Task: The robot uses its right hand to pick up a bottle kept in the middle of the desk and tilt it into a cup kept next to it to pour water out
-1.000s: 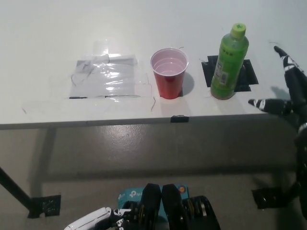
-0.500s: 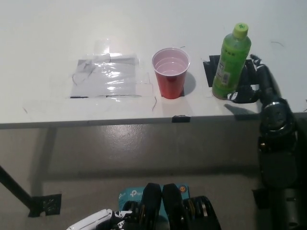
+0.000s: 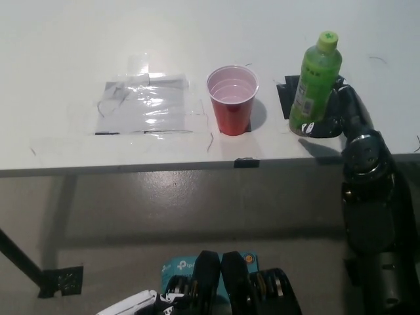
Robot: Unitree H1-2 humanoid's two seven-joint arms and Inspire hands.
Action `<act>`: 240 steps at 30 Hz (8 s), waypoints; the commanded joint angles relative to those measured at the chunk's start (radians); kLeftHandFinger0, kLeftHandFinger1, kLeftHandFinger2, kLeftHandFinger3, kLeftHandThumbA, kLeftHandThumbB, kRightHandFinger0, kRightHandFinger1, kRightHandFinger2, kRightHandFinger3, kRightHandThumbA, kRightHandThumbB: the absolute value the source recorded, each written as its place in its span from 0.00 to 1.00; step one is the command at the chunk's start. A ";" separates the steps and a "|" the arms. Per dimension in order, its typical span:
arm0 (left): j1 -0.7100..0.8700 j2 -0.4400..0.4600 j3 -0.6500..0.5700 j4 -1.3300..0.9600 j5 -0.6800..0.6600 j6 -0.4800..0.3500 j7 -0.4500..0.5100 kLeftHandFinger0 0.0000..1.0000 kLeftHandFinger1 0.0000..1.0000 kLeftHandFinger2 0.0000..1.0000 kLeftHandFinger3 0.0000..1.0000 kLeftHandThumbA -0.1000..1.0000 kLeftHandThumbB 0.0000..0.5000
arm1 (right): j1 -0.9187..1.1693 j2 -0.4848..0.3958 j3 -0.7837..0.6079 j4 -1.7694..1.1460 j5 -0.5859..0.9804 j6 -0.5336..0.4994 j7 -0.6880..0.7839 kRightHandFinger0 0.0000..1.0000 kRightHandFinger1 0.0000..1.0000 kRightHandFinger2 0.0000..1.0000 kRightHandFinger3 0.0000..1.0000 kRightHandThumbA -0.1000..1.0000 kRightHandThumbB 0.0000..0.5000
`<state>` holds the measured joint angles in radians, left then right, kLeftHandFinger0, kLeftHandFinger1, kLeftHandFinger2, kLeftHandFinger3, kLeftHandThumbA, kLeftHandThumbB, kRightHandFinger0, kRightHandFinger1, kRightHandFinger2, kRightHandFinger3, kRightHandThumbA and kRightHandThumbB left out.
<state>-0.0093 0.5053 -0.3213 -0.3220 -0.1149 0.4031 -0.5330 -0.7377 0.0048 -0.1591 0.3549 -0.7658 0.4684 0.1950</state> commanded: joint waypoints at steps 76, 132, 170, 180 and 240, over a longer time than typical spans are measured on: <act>-0.030 0.002 -0.041 -0.023 -0.001 0.040 -0.047 1.00 1.00 1.00 1.00 0.38 1.00 | -0.259 -0.392 0.837 0.193 -0.219 -0.333 -0.254 0.00 0.01 0.18 0.21 0.00 0.00; -0.001 -0.009 -0.032 -0.035 0.012 0.061 -0.034 1.00 1.00 1.00 1.00 0.40 1.00 | -0.408 -0.385 0.683 0.131 -0.284 -0.308 0.010 0.00 0.00 0.11 0.59 0.00 0.10; -0.007 -0.012 -0.020 -0.030 0.002 0.054 -0.039 1.00 1.00 1.00 1.00 0.37 1.00 | -0.451 -0.557 0.801 0.029 -0.492 -0.525 -0.066 0.00 0.00 0.23 0.12 0.01 0.21; -0.011 -0.006 -0.027 -0.033 0.015 0.046 -0.043 1.00 1.00 1.00 1.00 0.40 1.00 | -0.408 -0.575 0.818 0.016 -0.555 -0.586 -0.196 0.00 0.19 0.35 0.10 0.00 0.18; 0.005 -0.006 -0.017 -0.033 0.010 0.046 -0.043 1.00 1.00 1.00 1.00 0.38 1.00 | -0.345 -0.450 0.614 0.032 -0.498 -0.463 0.082 0.08 0.05 0.16 0.14 0.00 0.07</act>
<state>-0.0119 0.4888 -0.3469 -0.3362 -0.0981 0.4463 -0.5702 -1.0352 -0.4489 0.5196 0.4223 -1.3528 -0.0405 0.2967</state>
